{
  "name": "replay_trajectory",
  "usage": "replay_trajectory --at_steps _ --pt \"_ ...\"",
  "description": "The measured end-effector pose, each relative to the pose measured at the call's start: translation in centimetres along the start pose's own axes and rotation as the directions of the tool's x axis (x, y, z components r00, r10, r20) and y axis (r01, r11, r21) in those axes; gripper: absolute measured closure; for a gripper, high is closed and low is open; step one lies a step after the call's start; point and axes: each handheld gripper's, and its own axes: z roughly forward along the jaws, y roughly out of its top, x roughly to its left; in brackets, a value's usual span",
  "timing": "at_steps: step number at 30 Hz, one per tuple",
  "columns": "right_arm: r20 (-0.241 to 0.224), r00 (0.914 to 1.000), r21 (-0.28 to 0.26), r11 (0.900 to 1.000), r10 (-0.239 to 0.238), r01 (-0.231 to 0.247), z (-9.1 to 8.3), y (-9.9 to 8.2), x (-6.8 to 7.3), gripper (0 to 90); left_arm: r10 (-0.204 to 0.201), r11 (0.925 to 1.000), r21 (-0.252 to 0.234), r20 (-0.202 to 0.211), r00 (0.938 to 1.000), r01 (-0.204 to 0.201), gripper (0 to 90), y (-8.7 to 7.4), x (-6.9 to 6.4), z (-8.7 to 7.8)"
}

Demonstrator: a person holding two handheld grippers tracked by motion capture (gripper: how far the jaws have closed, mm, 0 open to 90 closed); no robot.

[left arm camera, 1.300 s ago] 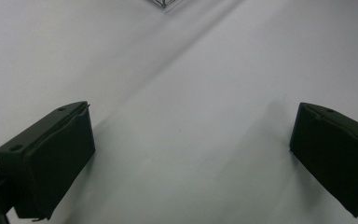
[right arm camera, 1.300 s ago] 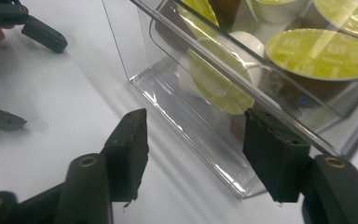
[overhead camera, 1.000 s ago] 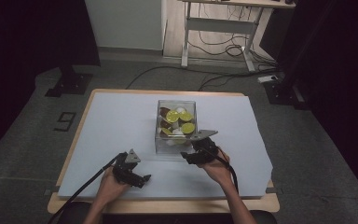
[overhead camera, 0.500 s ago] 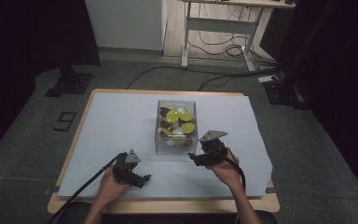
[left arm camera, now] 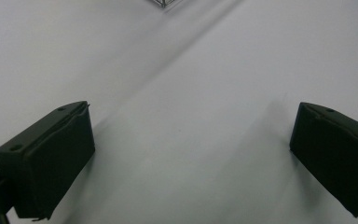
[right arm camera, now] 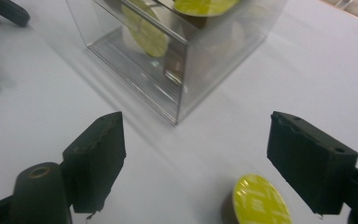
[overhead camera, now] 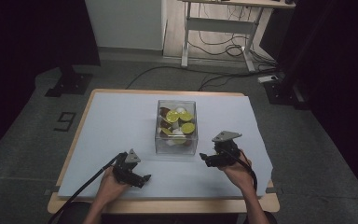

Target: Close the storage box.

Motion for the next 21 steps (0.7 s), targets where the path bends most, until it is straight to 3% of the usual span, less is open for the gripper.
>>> replay_trajectory --at_steps 12,21 --pt "0.054 0.9961 0.025 0.9971 0.070 -0.071 -1.2 -2.6 -2.1 14.1 -0.005 1.0000 -0.003 0.005 1.0000 0.005 0.0 0.0 0.1 0.0" --pt "0.073 0.9930 0.055 0.9938 0.093 -0.097 -1.2 -5.1 -3.2 8.1 0.005 1.0000 0.003 -0.002 1.0000 -0.005 0.0 -0.1 0.1 -0.2"
